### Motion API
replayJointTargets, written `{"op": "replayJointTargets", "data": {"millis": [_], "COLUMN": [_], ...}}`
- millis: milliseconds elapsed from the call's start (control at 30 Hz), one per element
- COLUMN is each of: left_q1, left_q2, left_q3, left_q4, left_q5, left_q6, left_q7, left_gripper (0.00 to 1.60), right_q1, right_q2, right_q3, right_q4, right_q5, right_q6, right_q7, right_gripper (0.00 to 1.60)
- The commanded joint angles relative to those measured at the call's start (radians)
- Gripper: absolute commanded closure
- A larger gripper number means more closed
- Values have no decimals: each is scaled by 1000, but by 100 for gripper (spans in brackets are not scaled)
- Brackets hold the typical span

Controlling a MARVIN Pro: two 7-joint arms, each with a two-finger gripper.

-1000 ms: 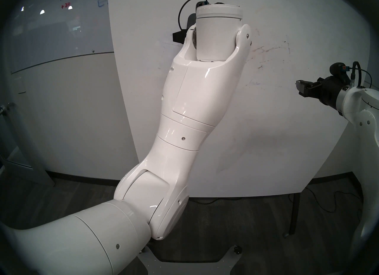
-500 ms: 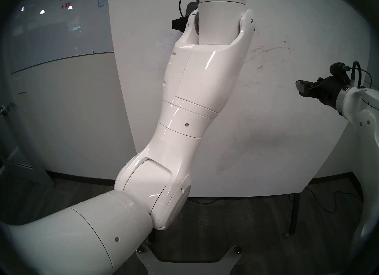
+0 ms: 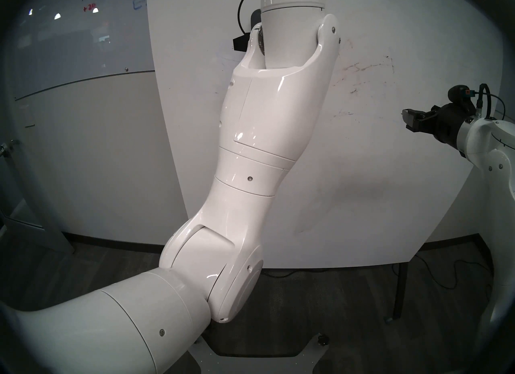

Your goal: Erase all marks on the whiteboard with the eraser

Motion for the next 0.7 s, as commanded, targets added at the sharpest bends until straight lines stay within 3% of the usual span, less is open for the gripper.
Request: {"op": "replayJointTargets", "data": {"millis": [0,667], "left_q1": [93,232], "left_q2": [3,45], "left_q3": [17,37], "left_q4": [-26,-60], "left_q5": [-4,28], "left_q6": [5,5], "left_q7": [50,60], "left_gripper": [160,160], "right_q1": [9,9], "right_q2": [4,4], "right_q3": [3,3], "right_q4": [-5,-5], "right_q5": [-2,-2], "right_q6": [-7,-7], "right_q7": [1,1], "right_gripper": [0,0]}}
